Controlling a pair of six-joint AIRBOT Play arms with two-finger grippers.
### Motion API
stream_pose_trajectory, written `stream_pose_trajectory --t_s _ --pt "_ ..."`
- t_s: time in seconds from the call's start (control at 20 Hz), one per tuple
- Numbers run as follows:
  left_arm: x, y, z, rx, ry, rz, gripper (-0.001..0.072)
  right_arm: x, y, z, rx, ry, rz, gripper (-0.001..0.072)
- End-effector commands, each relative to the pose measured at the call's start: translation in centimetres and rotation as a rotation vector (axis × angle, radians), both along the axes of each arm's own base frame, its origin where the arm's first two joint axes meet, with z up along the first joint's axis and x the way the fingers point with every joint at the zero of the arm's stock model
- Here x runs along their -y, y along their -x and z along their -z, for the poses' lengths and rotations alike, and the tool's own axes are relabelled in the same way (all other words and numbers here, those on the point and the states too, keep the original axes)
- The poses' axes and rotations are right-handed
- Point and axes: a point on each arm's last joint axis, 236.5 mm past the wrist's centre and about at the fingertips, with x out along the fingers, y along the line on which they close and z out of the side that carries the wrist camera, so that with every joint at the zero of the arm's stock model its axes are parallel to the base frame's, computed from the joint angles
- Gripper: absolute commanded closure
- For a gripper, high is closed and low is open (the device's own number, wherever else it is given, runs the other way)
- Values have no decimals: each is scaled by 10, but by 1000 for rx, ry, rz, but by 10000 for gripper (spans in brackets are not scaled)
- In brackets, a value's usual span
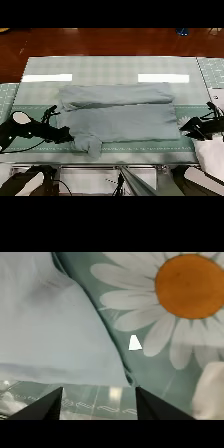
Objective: Fold the shirts.
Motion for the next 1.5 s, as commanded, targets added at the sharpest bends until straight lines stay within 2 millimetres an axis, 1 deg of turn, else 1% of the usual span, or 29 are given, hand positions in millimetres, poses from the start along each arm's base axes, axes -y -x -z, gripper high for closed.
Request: stream_pose_trajectory --t_s 0.0,0.1,0.15,0.25,0.3,0.35,0.4,0.45,0.55,0.6,0.65,0.75,0.85,0.9,0.95,1.0,1.1,1.2,1.25,1.35,1.45 --pt "2 -1 -3 5 9 -4 680 -20 0 12 12 -39 24 185" --pt "2 -2 -3 7 9 -5 680 -30 9 24 -29 -5 -37 185" --pt "2 -2 -2 9 8 -7 680 -36 10 28 -31 13 -74 213" --pt "1 -4 -2 18 5 -7 680 -43 2 32 -6 46 -121 420" --pt "1 -7 -4 38 5 6 680 -47 -2 30 8 48 -133 554" --pt "0 -15 -11 82 6 32 681 -47 -4 25 7 41 -138 606" --pt "-1 -27 -23 130 3 43 681 -44 -7 17 9 41 -155 620" --pt "-2 -43 -40 192 -2 48 681 -39 -13 6 20 51 -179 686" --pt "-4 -76 -82 328 -11 54 681 -28 -41 -25 117 92 -188 690" --pt "-4 -91 -103 387 -16 53 681 -25 -63 -47 203 110 -172 691" --pt "-5 -106 -125 445 -22 47 681 -25 -83 -70 292 117 -148 691" --pt "-8 -132 -165 564 -35 36 681 -28 -129 -125 503 114 -78 692" --pt "-15 -162 -198 701 -62 -14 681 -29 -165 -170 667 93 6 692" --pt "-19 -176 -203 745 -74 -46 680 -29 -179 -186 726 73 62 692" --pt "-20 -183 -197 740 -78 -57 680 -28 -190 -196 769 56 107 692" --pt "-21 -187 -183 699 -76 -55 680 -26 -196 -196 783 73 116 692" --pt "-22 -197 -153 619 -74 -62 680 -25 -209 -177 775 145 94 692" --pt "-25 -210 -119 546 -78 -76 680 -27 -229 -153 766 194 83 692" --pt "-27 -217 -108 522 -80 -79 680 -29 -242 -141 770 211 94 691" --pt "-28 -234 -93 495 -81 -74 680 -27 -265 -120 782 248 125 691" --pt "-30 -257 -87 491 -80 -74 680 -23 -279 -101 782 278 152 691"
